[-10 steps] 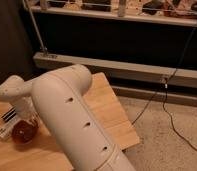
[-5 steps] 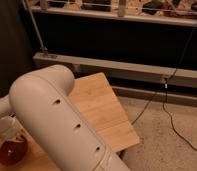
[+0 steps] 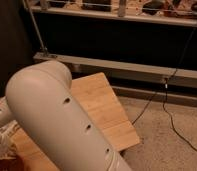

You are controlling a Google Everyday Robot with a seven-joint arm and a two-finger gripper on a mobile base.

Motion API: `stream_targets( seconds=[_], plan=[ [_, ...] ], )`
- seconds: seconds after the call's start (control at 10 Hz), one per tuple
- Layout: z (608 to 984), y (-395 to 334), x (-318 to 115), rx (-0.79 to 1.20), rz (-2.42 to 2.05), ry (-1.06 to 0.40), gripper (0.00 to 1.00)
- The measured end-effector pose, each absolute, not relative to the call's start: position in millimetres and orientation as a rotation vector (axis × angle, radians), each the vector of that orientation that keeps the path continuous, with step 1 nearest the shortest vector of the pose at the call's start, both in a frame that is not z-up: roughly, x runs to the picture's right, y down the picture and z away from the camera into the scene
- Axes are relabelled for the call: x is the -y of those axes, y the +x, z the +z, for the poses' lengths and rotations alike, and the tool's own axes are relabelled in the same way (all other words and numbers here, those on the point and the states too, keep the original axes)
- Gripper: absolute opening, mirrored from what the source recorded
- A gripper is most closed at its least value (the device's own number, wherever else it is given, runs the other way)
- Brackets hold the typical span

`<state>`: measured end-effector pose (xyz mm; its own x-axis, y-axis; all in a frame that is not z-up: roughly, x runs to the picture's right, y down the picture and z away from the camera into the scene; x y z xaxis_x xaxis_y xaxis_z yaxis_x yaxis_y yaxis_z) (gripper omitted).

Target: Drag the ceramic bowl in a circle

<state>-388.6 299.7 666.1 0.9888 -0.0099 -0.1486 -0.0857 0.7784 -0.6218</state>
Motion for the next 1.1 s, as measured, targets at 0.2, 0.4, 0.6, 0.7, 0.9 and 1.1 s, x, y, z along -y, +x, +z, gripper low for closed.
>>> stream_targets(
  seconds=[0.2,0.4,0.6,0.7,0.9,1.1],
  plan=[
    [667,-360,-304,-0.178,0.068,-0.700,0.00],
    [673,-336,-301,-0.210,0.108,-0.710,0.00],
    [686,-301,-288,-0.253,0.182,-0.708,0.00],
    [694,-284,-276,-0.274,0.233,-0.700,0.00],
    [715,-243,-246,-0.324,0.360,-0.672,0.00],
    [740,-205,-213,-0.372,0.508,-0.643,0.00]
  ],
)
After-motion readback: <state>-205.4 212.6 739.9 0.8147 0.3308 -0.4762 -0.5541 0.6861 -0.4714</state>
